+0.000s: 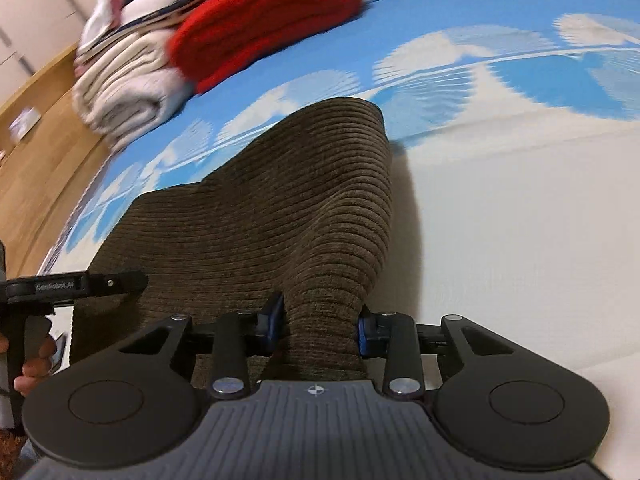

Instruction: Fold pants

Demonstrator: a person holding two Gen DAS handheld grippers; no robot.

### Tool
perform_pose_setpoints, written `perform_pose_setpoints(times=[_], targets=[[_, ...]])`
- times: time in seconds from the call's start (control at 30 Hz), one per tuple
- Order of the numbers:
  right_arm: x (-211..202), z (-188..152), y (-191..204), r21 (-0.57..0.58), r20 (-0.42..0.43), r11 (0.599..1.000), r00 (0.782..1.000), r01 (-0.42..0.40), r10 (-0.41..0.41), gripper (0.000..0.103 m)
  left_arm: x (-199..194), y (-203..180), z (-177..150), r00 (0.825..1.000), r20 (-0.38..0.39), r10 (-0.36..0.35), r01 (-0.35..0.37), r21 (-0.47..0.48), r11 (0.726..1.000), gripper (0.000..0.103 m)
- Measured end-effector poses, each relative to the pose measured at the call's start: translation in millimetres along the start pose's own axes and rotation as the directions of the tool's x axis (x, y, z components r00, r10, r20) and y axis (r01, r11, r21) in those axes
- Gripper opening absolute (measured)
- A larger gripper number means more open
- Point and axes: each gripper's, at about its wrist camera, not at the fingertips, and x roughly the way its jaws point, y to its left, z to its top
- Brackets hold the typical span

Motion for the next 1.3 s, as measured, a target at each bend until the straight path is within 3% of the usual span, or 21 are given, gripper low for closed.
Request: perform_pose_setpoints(times=[0.3, 0.5, 0.57, 0.63, 0.73, 0.8, 0.93, 1.0, 1.07, 1.13, 1.3], targets=[[-11.8, 20.1, -53.3, 0.074, 0.039, 0.996, 0.998, 0.045, -0.048, 0.036, 30.3, -49.0, 19.0, 0.999, -0.012, -0.038, 0.038, 0.047, 0.998, 0.074], [-13.1, 22.7, -62.2, 0.108, 0.046, 0.992, 0.997, 0.062, -0.068, 0.037, 37.4, -54.0, 17.7, 0.999, 0.005, -0.046, 0.046, 0.038, 0.998, 0.076], [-10.1, 21.7, -61.4, 0.121, 0.044, 0.99, 0.996, 0.078, -0.084, 0.041, 34.3, -50.0, 16.2, 0.999, 0.005, -0.049, 0.049, 0.023, 0.999, 0.081], [-9.7, 19.0, -53.6, 0.117, 0.051, 0.984, 0.989, 0.133, -0.14, 0.056, 25.9, -47.3, 12.1, 1.0, 0.017, -0.016, 0.016, 0.017, 1.0, 0.088], [-18.5, 17.2, -33.0, 0.021, 0.078, 0.976, 0.973, 0.218, -0.219, 0.07, 9.5, -44.9, -2.9, 0.999, 0.032, 0.025, -0.026, 0.019, 0.999, 0.091], [-33.6, 13.1, -15.8, -0.042, 0.127, 0.962, 0.957, 0.268, -0.261, 0.078, -0.5, -43.4, -16.5, 0.998, 0.037, 0.053, -0.054, 0.025, 0.998, 0.1], [-52.1, -11.6, 16.7, -0.173, 0.123, 0.957, 0.969, 0.234, -0.214, 0.086, -9.4, -48.2, -45.4, 0.993, 0.057, 0.107, -0.112, 0.104, 0.988, 0.103], [-40.4, -32.2, 33.5, -0.289, 0.092, 0.916, 0.96, 0.279, -0.263, 0.091, -9.1, -48.9, -56.7, 0.991, 0.071, 0.113, -0.12, 0.114, 0.986, 0.103], [-27.3, -56.9, 44.4, -0.398, 0.155, 0.849, 0.937, 0.348, -0.312, 0.094, -6.2, -47.2, -63.7, 0.988, 0.097, 0.117, -0.128, 0.114, 0.985, 0.103], [-24.3, -70.1, 45.8, -0.403, 0.233, 0.832, 0.922, 0.381, -0.31, 0.096, -9.3, -45.6, -66.5, 0.989, 0.091, 0.12, -0.128, 0.092, 0.987, 0.103], [-60.8, -65.6, 52.2, -0.251, 0.25, 0.87, 0.897, 0.424, -0.365, 0.096, -62.3, -49.0, -83.5, 0.991, 0.067, 0.115, -0.122, 0.114, 0.986, 0.103]])
